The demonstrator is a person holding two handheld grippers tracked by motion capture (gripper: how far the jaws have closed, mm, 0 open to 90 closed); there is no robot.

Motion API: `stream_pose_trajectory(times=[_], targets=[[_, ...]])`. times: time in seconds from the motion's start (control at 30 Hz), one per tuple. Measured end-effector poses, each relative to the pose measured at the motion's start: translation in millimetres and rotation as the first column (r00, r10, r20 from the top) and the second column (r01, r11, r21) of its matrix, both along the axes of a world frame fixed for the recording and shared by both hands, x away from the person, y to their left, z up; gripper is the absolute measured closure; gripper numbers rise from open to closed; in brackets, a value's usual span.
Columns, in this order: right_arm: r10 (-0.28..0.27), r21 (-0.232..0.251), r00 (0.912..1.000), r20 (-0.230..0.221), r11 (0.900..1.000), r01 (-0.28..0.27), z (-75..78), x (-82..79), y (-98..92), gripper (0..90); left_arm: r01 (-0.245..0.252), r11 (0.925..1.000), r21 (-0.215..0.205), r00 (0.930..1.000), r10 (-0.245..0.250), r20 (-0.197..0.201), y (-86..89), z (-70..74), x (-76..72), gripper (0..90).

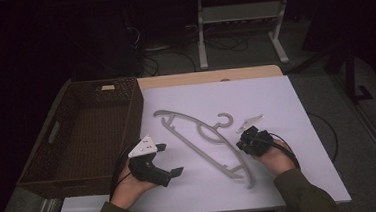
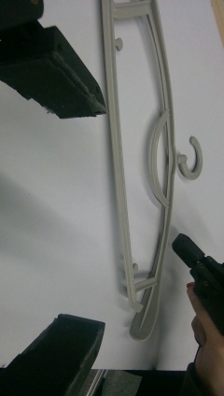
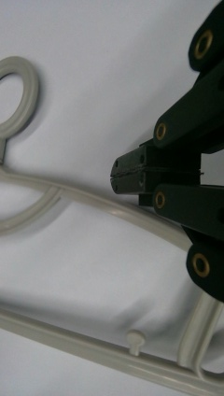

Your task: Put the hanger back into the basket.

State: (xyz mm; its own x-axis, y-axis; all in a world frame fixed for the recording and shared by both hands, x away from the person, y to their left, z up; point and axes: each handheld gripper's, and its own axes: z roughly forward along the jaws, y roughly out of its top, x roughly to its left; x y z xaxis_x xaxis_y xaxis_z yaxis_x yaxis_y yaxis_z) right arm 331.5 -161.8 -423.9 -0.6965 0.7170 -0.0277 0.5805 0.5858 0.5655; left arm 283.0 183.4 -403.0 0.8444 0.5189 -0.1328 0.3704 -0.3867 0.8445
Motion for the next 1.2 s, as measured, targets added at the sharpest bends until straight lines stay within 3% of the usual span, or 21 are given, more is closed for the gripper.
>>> stream_pose_trajectory(times=[0.03, 0.1, 0.13, 0.3, 0.47, 0.73, 0.8, 0.87, 0.93, 1.03, 1.13, 1.2], targets=[[0.01, 0.037, 0.9999, 0.009, 0.999, -0.011, 5.5, -2.1, 0.8, 89.8, 0.0, 1.0, -0.001, 1.0, 0.0, 0.0, -0.1, -0.1, 0.1, 0.0], [0.019, 0.055, 0.9998, 0.008, 0.998, -0.02, 7.7, -4.5, 3.9, 89.8, -0.001, 1.0, -0.003, 1.0, 0.001, 0.0, -0.4, -0.7, 0.5, 0.0], [0.049, 0.073, 0.9988, -0.002, 0.996, -0.049, 6.5, -8.8, 11.7, 89.7, -0.002, 1.0, -0.002, 1.0, 0.002, -0.002, -0.2, -1.1, 0.6, 0.0], [0.08, 0.031, 0.996, -0.04, 0.996, -0.078, -2.2, -12.3, 20.9, 89.8, -0.004, 1.0, -0.003, 1.0, 0.004, -0.001, 0.8, -0.4, 0.3, 0.0], [0.069, -0.003, 0.9972, -0.029, 0.998, -0.069, -3.0, -12.8, 21.5, 89.8, -0.003, 1.0, -0.001, 1.0, 0.003, -0.003, 0.8, -0.9, 0.5, 0.0], [-0.022, -0.06, 0.9997, 0.01, 0.998, 0.022, -3.4, 2.9, 0.4, 89.8, -0.004, 1.0, -0.005, 1.0, 0.004, -0.006, -0.1, -1.7, 0.2, 0.0], [-0.046, -0.077, 0.9987, 0.024, 0.996, 0.048, -3.4, 9.6, -10.2, 89.8, -0.003, 1.0, -0.003, 1.0, 0.003, -0.009, -0.2, -2.1, 0.2, 0.0], [-0.107, -0.091, 0.9933, 0.044, 0.99, 0.111, -3.0, 19.5, -27.6, 89.8, -0.004, 1.0, -0.004, 0.9999, 0.004, -0.012, -0.5, -3.0, 0.4, 0.0], [-0.121, -0.091, 0.9911, 0.055, 0.988, 0.126, -3.2, 23.2, -34.2, 89.8, -0.003, 1.0, -0.002, 0.9999, 0.003, -0.013, -0.4, -3.3, 0.5, 0.0], [-0.163, -0.05, 0.986, 0.034, 0.985, 0.165, -1.7, 30.2, -48.4, 89.8, 0.003, 1.0, 0.002, 0.9999, -0.003, -0.012, -0.8, -3.9, 1.3, 0.0], [-0.128, 0.049, 0.9916, 0.021, 0.991, 0.127, 6.3, 32.7, -41.7, 89.7, 0.002, 1.0, -0.001, 0.9999, -0.002, -0.017, -1.3, -4.6, 1.5, 0.0], [-0.105, 0.062, 0.9944, 0.015, 0.993, 0.104, 8.4, 34.9, -35.9, 89.7, -0.001, 1.0, -0.001, 0.9998, 0.001, -0.02, -1.7, -5.8, 1.9, 0.0]])
